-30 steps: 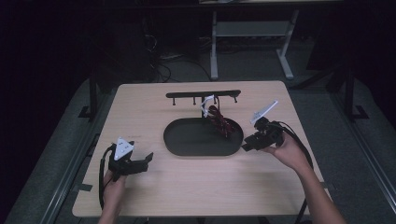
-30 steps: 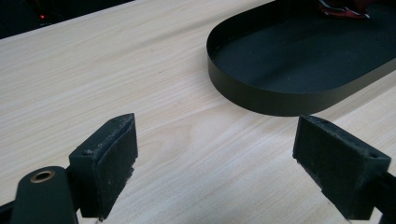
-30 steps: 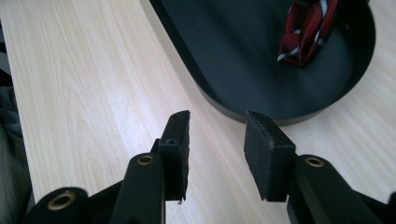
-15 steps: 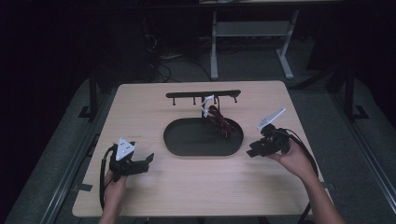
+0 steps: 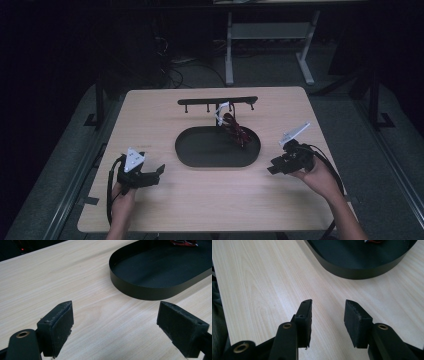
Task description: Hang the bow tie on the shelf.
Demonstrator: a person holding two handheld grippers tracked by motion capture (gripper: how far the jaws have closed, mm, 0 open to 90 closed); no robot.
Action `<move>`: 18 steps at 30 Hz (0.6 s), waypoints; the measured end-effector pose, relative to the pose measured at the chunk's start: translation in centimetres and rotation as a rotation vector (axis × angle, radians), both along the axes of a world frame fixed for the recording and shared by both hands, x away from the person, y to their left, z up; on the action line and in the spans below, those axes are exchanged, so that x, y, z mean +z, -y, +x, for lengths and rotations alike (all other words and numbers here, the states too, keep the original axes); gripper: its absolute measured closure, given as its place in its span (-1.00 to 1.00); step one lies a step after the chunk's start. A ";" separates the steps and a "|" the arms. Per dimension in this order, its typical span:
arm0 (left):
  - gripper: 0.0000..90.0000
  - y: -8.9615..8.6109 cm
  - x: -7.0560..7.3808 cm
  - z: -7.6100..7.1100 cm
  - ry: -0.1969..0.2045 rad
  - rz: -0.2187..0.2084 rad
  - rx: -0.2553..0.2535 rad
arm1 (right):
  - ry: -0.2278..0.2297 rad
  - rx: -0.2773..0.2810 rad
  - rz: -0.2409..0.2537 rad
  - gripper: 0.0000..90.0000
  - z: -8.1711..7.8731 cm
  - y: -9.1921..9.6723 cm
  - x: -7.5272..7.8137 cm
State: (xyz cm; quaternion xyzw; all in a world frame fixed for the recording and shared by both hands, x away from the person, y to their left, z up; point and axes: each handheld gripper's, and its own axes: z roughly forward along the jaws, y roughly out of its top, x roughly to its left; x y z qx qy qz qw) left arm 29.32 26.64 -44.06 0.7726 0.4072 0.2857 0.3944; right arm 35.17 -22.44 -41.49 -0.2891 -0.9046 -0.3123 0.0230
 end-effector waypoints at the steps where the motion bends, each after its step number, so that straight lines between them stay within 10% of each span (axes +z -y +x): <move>1: -0.70 0.0 0.0 0.0 0.000 -0.001 0.001 | 0.001 -0.002 0.001 0.27 -0.1 0.1 -0.1; 18: -0.70 0.1 0.1 0.0 -0.001 -0.003 -0.006 | -0.010 -0.018 0.042 0.22 -2.1 0.7 -1.8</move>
